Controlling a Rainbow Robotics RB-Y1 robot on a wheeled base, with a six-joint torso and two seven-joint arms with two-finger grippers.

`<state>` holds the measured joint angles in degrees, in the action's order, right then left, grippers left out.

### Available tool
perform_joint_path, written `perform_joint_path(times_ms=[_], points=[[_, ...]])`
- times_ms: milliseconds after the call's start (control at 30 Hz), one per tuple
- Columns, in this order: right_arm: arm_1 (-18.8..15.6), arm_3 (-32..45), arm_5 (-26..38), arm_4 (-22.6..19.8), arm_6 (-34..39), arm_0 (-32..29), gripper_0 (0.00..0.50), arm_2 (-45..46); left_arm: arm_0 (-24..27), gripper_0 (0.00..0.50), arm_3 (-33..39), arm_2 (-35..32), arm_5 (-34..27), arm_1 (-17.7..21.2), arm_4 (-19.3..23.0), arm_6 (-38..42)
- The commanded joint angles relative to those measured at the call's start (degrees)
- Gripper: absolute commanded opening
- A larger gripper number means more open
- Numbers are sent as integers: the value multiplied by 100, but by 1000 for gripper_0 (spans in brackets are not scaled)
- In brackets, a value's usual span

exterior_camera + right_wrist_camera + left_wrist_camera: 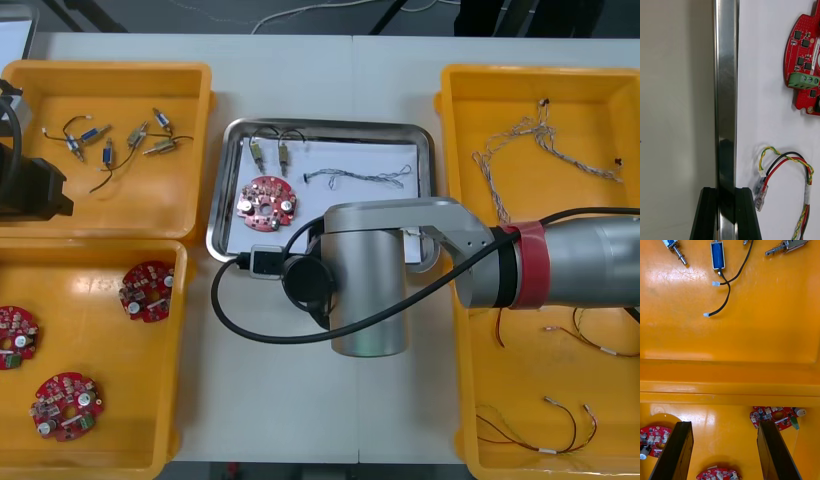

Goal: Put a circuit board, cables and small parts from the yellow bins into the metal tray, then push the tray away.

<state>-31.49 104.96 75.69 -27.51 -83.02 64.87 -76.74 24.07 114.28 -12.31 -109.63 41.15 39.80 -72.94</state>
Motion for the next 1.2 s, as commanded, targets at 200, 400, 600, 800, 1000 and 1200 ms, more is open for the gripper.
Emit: perform_joint_path(times_ms=[200,400,600,800,1000,1200], points=[[-111,-722,-617,-27,-1006,518,0,-60,-86,500,182,-184,-37,227,-60,-53],[-103,-1065,-775,-27,-1314,694,0,-60,-86,500,182,-184,-37,227,-60,-53],[-41,-1338,-934,-27,-1331,826,0,-60,-86,500,182,-184,-37,227,-60,-53],[64,-1654,-1092,-27,-1322,957,0,-60,-86,500,182,-184,-37,227,-60,-53],[223,-2041,-1268,-27,-1279,1089,0,-51,-86,500,182,-184,-37,227,-60,-53],[363,-2410,-1610,-27,-1261,1177,0,-43,-86,500,182,-184,-37,227,-60,-53]])
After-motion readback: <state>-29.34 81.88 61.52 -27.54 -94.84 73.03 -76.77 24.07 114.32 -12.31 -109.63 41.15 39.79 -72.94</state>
